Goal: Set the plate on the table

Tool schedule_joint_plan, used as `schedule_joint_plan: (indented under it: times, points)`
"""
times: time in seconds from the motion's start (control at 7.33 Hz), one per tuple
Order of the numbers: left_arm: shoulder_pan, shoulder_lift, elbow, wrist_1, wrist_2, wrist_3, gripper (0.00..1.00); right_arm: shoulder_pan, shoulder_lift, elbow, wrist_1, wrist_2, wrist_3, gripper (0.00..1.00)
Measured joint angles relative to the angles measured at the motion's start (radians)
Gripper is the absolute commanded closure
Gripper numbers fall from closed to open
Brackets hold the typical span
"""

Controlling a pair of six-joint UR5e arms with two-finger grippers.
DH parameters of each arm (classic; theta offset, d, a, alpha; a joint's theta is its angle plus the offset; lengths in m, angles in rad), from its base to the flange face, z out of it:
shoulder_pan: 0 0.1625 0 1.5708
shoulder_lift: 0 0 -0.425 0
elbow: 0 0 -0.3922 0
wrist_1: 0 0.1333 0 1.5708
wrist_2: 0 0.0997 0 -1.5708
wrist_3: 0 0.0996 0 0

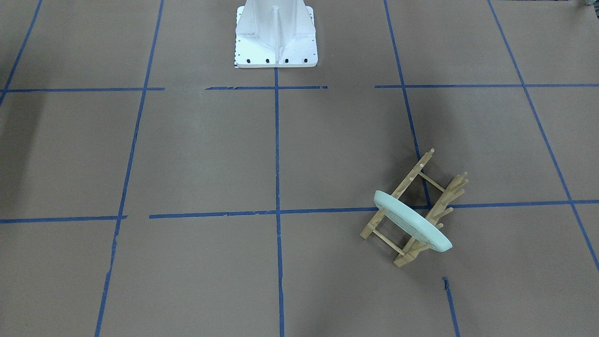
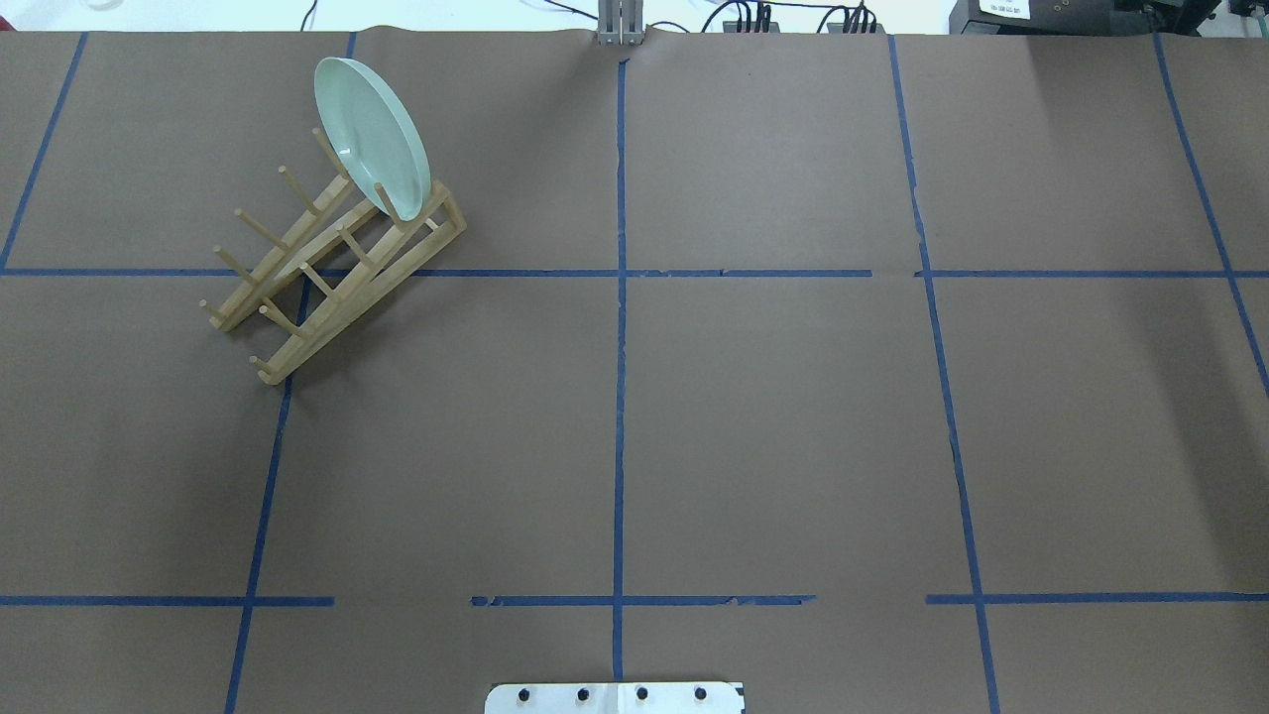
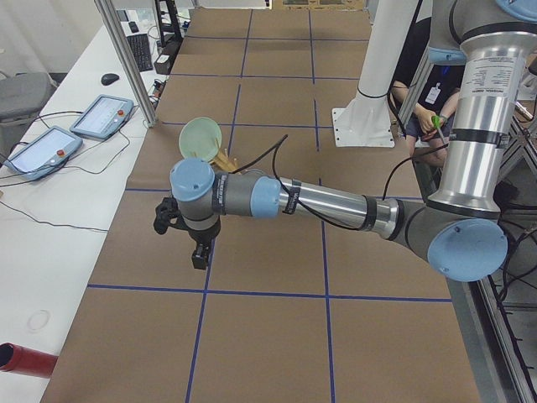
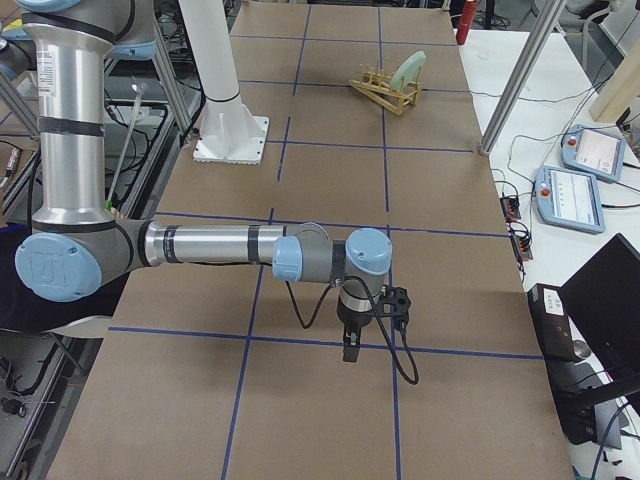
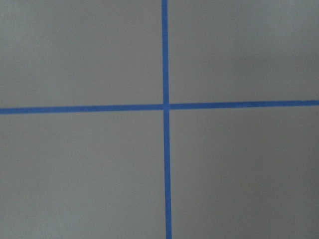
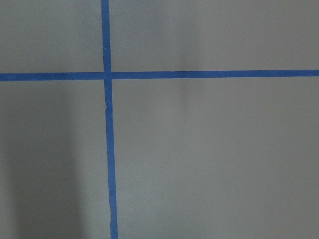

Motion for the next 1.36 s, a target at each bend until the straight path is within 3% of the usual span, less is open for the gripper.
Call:
schedule_joint_plan:
  times: [0.27, 0.82, 1.09, 1.36]
  points:
    - [0.086, -0.070, 0.009, -0.244, -0.001, -0.216, 0.00, 0.000, 0.000, 0.000, 0.001, 0.000, 0.000, 0.00]
    - [0.285, -0.183, 0.133, -0.901, 0.019, -1.140, 0.00, 0.000, 0.000, 0.000, 0.000, 0.000, 0.000, 0.00]
    - [0.397, -0.240, 0.191, -1.142, 0.185, -1.497, 0.00, 0.000, 0.000, 0.000, 0.001, 0.000, 0.000, 0.00]
    - [0.511, -0.275, 0.218, -1.282, 0.375, -1.810, 0.00, 0.000, 0.000, 0.000, 0.001, 0.000, 0.000, 0.00]
